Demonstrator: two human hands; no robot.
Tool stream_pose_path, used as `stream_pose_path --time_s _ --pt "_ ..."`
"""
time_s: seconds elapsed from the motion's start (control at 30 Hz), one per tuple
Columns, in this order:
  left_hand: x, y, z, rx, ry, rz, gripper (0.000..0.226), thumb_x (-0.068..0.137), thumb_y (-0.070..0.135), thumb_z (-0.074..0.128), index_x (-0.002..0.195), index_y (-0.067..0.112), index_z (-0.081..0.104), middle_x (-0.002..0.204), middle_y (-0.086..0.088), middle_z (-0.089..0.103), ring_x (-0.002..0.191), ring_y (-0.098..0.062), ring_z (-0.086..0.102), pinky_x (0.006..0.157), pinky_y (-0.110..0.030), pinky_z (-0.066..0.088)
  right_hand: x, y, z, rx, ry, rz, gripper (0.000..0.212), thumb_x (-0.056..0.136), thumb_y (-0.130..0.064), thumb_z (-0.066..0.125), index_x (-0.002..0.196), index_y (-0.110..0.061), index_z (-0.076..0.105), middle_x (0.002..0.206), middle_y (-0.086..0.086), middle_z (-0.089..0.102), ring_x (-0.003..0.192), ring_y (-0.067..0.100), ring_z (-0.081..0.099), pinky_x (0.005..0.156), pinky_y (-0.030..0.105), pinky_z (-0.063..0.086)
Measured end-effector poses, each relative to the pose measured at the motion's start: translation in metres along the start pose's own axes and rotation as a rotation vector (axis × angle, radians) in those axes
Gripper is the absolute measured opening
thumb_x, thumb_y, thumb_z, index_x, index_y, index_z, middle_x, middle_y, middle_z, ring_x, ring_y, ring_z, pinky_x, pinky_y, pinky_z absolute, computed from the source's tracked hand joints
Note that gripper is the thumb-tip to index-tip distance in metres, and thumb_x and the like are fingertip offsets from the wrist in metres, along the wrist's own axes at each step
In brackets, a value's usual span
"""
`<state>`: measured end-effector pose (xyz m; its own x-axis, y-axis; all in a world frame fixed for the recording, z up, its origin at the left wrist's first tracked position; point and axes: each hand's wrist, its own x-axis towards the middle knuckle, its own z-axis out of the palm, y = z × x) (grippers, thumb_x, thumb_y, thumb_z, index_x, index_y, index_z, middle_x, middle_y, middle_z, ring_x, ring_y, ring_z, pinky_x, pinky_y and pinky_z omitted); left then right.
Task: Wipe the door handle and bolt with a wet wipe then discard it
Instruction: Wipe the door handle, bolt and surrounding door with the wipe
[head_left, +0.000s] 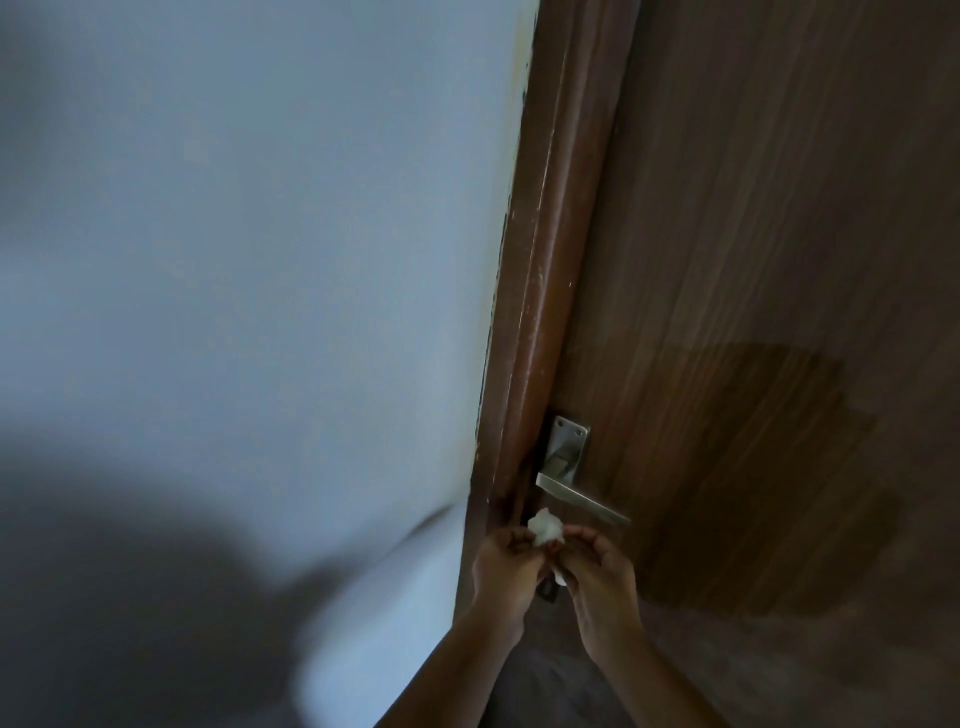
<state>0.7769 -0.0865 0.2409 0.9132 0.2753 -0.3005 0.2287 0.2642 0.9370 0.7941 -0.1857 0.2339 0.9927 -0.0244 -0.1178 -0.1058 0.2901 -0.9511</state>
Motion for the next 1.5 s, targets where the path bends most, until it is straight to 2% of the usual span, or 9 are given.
stream_pose_path --time_s 0.17,0.33,0.5,0.67,0.87,1.0,1.23,1.37,1.5 --pt "0.021 0.008 0.018 -0.119 0.176 0.015 0.011 0.083 0.010 0.069 0.091 0.018 0.070 0.091 -0.002 0.071 0.084 -0.016 0.069 0.071 -0.026 0.057 0.006 -0.009 -0.010 0.099 0.060 0.053 0.024 0.087 0.008 0.052 0.103 -0.006 0.064 0.098 0.011 0.070 0.093 0.019 0.067 0.077 0.028 0.052" --pt "0.028 0.012 0.043 -0.301 0.190 0.184 0.018 0.086 0.012 0.066 0.099 0.022 0.074 0.099 0.007 0.073 0.097 -0.011 0.066 0.088 -0.026 0.050 0.007 -0.008 -0.042 0.078 0.179 0.120 0.020 0.088 0.006 0.053 0.100 -0.006 0.064 0.094 0.014 0.065 0.091 0.023 0.063 0.075 0.030 0.051" --pt "0.041 0.009 0.055 -0.340 0.260 0.239 0.021 0.085 0.005 0.064 0.100 0.014 0.075 0.100 0.003 0.074 0.101 -0.014 0.066 0.096 -0.035 0.048 0.008 -0.007 -0.075 0.053 0.275 0.160 0.022 0.090 0.007 0.050 0.097 -0.008 0.064 0.090 0.013 0.065 0.084 0.022 0.060 0.073 0.032 0.049" --pt "0.046 0.004 0.070 -0.266 0.393 0.268 0.022 0.087 0.004 0.062 0.102 0.017 0.071 0.098 0.005 0.072 0.093 -0.011 0.066 0.092 -0.033 0.049 0.007 -0.006 -0.101 0.003 0.342 0.207 0.022 0.090 0.005 0.051 0.092 -0.014 0.064 0.086 0.005 0.062 0.077 0.017 0.055 0.067 0.029 0.042" --pt "0.045 -0.007 0.087 -0.311 0.484 0.228 0.026 0.083 -0.005 0.060 0.090 0.019 0.066 0.100 -0.002 0.065 0.088 -0.013 0.063 0.080 -0.025 0.051 0.010 0.000 -0.113 -0.040 0.340 0.282 0.023 0.092 0.006 0.048 0.086 -0.014 0.059 0.079 0.007 0.056 0.068 0.017 0.049 0.064 0.028 0.036" --pt "0.045 -0.009 0.091 -0.438 0.409 0.199 0.018 0.082 0.005 0.068 0.091 0.021 0.071 0.087 0.001 0.074 0.084 -0.014 0.070 0.080 -0.035 0.055 0.012 0.000 -0.115 -0.077 0.320 0.296 0.023 0.092 0.006 0.049 0.084 -0.013 0.059 0.077 0.008 0.055 0.067 0.018 0.048 0.062 0.028 0.036" --pt "0.043 -0.003 0.097 -0.537 0.369 0.229 0.010 0.085 0.018 0.069 0.090 0.026 0.070 0.084 0.006 0.076 0.079 -0.012 0.072 0.067 -0.025 0.054 0.015 0.000 -0.115 -0.102 0.293 0.341 0.020 0.091 0.008 0.050 0.085 -0.010 0.058 0.077 0.007 0.055 0.064 0.020 0.045 0.060 0.027 0.035" --pt "0.044 -0.004 0.100 -0.406 0.358 0.344 0.018 0.090 0.024 0.062 0.106 0.031 0.061 0.095 0.007 0.072 0.087 -0.010 0.070 0.072 -0.026 0.057 0.014 -0.001 -0.124 -0.141 0.307 0.358 0.021 0.090 0.008 0.050 0.084 -0.010 0.058 0.076 0.005 0.056 0.064 0.019 0.047 0.059 0.026 0.037" --pt "0.049 -0.010 0.091 -0.186 0.363 0.430 0.029 0.092 0.016 0.057 0.122 0.015 0.056 0.107 0.000 0.068 0.098 -0.015 0.068 0.082 -0.033 0.058 0.010 0.000 -0.132 -0.150 0.308 0.354 0.023 0.090 0.010 0.050 0.081 -0.010 0.058 0.066 0.006 0.056 0.059 0.017 0.045 0.047 0.021 0.042"
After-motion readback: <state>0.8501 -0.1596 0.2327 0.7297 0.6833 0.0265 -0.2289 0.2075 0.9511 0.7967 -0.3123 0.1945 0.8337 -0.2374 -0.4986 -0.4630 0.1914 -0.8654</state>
